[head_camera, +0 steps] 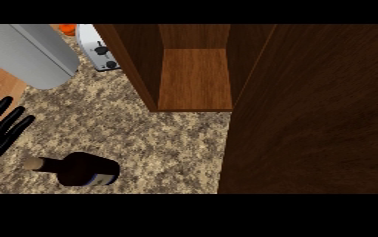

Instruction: Pick up the wine, place it into the cabinet and close the cabinet

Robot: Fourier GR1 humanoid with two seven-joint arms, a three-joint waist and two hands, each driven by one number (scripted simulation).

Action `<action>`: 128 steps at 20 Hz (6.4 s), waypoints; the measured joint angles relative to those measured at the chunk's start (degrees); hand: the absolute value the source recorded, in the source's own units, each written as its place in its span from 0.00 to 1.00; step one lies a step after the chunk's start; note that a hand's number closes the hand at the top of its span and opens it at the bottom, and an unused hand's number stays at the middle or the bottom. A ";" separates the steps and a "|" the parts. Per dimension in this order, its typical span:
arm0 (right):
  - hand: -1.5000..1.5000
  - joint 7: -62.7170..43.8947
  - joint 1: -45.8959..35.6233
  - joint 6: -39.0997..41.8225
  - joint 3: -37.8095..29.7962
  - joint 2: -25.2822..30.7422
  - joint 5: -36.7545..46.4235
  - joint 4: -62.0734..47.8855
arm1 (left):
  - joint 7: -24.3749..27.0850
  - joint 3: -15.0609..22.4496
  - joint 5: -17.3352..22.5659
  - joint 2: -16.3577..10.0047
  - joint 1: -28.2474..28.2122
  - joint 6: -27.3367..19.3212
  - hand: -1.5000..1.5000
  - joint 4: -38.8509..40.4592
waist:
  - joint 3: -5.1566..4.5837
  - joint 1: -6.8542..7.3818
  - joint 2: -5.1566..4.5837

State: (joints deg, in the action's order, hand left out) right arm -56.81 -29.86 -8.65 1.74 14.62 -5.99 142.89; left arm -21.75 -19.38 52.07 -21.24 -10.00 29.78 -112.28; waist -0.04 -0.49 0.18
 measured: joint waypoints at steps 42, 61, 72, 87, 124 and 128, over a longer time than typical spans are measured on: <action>0.00 -2.72 -7.60 -1.77 -0.23 0.89 1.45 -0.43 | 39.95 0.61 -43.76 9.24 10.93 16.79 0.00 55.02 | -0.05 -0.16 -0.04; 0.00 -2.27 -6.29 -2.45 0.45 0.49 1.38 -0.56 | 48.27 6.89 -47.61 9.22 16.37 14.26 1.00 64.48 | -0.06 -0.34 0.02; 0.00 -1.67 -6.10 -2.63 0.76 0.36 1.50 -1.12 | 58.89 10.05 -53.93 15.62 16.34 -5.81 1.00 56.35 | -0.01 -0.09 0.10; 0.00 -1.57 -5.12 -1.64 -1.83 1.18 0.27 -1.27 | 56.33 23.06 -47.26 21.07 18.33 -27.35 1.00 40.91 | 0.06 0.19 0.14; 0.00 -0.37 -2.66 1.48 -4.44 0.13 -2.41 -2.06 | 30.81 37.78 -42.58 21.08 51.16 -62.01 1.00 44.07 | 0.05 -0.54 -0.19; 0.00 -0.51 -3.14 1.54 -4.80 0.23 -2.49 -2.19 | 34.23 37.21 -42.06 21.12 52.06 -61.28 1.00 48.46 | 0.03 -0.50 -0.20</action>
State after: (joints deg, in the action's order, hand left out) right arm -57.32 -33.00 -7.11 -3.06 14.84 -8.48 140.70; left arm 12.48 17.83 10.01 -0.12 42.07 -31.50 -63.83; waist -0.01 -0.99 -0.02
